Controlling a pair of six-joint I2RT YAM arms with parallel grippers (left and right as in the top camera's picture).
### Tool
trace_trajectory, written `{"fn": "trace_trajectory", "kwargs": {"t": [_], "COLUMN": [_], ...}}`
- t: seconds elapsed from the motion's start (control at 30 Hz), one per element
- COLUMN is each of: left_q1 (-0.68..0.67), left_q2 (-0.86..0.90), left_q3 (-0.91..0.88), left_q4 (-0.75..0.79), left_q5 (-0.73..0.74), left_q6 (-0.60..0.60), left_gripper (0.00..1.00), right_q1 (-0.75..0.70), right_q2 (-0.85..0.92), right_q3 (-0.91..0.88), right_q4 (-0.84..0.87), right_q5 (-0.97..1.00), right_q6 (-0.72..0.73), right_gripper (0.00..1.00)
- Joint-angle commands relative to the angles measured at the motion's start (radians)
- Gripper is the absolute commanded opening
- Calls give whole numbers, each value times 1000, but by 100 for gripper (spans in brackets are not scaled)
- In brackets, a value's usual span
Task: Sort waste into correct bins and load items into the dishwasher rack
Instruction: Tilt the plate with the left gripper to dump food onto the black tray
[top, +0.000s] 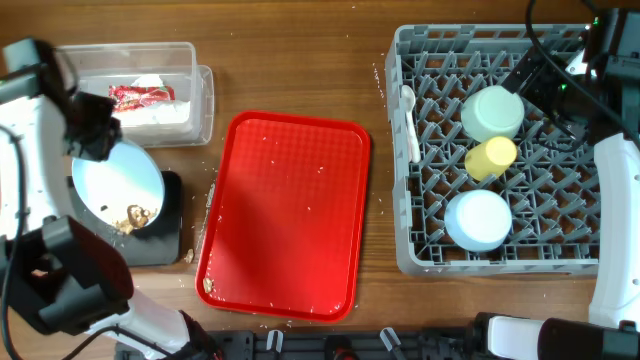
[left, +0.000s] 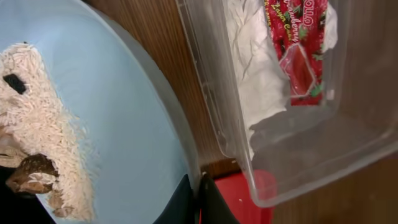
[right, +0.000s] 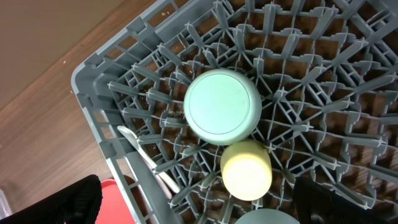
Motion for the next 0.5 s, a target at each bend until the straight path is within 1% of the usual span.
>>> {"fn": "trace_trajectory", "kwargs": {"t": [0.0, 0.1, 0.17, 0.33, 0.37, 0.4, 0.43, 0.47], "left_q1": [122, 212, 277, 371, 387, 400, 412, 421], "left_q2": [-11, -11, -11, -11, -11, -11, -11, -11], "left_q3": [22, 22, 21, 21, 21, 21, 19, 19], "left_q4": [-21, -66, -97, -150, -153, -151, -180, -235], "left_q5": [301, 412, 513, 708, 742, 745, 754, 787], "left_q6": [145, 208, 292, 409, 436, 435, 436, 477], "left_gripper": [4, 4, 4, 4, 4, 4, 4, 4], "right_q1": [0, 0, 0, 0, 0, 0, 0, 0], "right_q2": [-4, -4, -4, -4, -4, -4, -4, -4], "right_q3": [1, 1, 1, 1, 1, 1, 1, 1], "right_q4": [0, 0, 0, 0, 0, 0, 0, 0], "right_q5": [16, 17, 16, 16, 16, 16, 17, 17], "right_q6": [0, 1, 0, 1, 0, 1, 1, 1], "right_gripper": [100, 100, 100, 100, 100, 100, 100, 100]}}
